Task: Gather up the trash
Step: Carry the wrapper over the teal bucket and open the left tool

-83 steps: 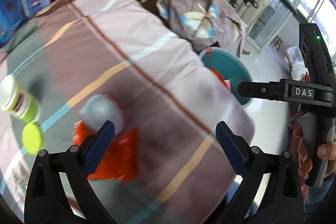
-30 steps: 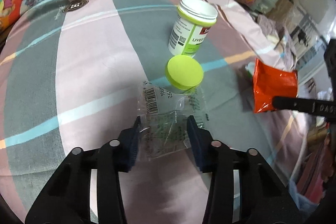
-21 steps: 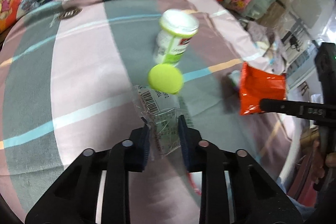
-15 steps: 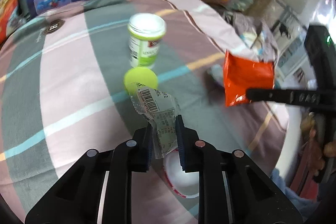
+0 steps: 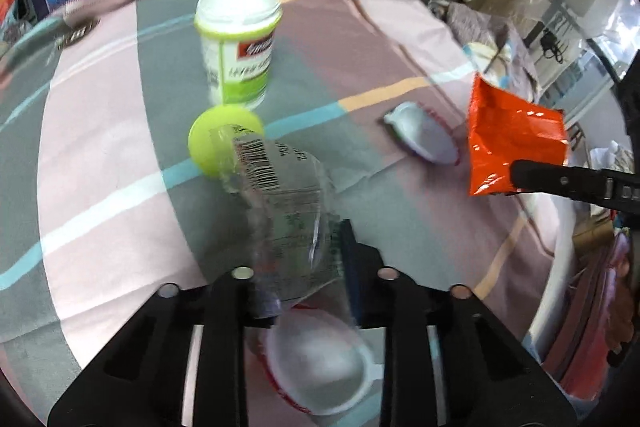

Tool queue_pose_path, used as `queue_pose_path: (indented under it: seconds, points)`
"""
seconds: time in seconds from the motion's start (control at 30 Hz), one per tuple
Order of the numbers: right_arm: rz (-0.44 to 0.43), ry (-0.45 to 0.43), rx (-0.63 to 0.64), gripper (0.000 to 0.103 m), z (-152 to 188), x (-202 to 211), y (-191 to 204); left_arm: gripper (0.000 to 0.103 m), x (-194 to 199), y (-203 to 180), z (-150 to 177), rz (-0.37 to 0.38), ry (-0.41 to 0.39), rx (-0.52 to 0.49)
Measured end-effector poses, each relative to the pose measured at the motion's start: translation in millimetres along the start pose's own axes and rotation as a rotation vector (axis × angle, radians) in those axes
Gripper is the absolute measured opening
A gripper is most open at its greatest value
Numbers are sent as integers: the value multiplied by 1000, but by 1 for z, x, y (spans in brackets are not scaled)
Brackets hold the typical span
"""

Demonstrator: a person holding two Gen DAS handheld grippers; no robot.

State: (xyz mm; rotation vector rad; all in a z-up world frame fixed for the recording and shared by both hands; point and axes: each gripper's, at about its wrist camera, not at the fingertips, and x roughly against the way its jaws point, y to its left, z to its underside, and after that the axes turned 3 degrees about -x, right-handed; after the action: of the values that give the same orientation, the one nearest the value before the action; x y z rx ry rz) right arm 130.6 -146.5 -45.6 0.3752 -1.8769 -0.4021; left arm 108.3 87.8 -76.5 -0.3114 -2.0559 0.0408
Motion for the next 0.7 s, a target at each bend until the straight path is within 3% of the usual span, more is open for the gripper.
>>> queue_pose_path:
  seconds: [0.07,0.37,0.7]
  points:
    - [-8,-13,-11,19,-2,5,-6,23,10,-7,-5,-31,-34,-18]
    - [-43,-70,-67,19,-15,29,-39,23,32,-50,-33,-8,-79,-97]
    - [8,-193,-191,20,-27,85,-131,23,4,-158,-82,106,-65,-264]
